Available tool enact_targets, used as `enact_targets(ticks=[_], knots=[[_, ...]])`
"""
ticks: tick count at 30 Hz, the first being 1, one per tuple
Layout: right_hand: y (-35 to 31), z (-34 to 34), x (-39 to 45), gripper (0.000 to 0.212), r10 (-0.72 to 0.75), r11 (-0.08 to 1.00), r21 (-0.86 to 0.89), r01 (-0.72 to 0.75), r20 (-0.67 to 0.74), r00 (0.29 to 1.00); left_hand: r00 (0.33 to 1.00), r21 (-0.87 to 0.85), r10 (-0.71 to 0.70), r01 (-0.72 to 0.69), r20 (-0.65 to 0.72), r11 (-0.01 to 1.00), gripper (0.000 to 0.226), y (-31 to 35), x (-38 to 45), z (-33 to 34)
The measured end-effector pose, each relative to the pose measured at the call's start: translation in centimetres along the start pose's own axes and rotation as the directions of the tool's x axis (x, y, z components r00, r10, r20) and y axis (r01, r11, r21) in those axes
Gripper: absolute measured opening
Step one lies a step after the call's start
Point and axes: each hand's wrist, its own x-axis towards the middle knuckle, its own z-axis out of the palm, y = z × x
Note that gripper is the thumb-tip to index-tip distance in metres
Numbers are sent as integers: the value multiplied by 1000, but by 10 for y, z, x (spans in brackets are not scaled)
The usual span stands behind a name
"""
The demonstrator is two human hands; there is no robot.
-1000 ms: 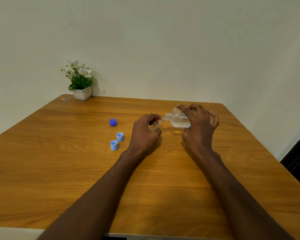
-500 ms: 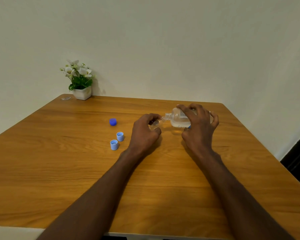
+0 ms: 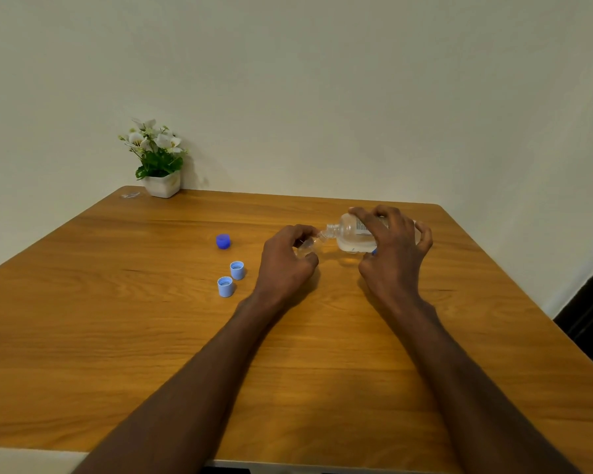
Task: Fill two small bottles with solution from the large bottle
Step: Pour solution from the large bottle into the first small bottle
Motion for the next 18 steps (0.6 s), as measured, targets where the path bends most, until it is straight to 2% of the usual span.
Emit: enact_targets(ticks=[18], knots=[[-1, 2, -1, 92, 8, 1000, 17, -8, 8, 1000, 1000, -3, 15, -15, -3, 1000, 45, -2, 0, -1]])
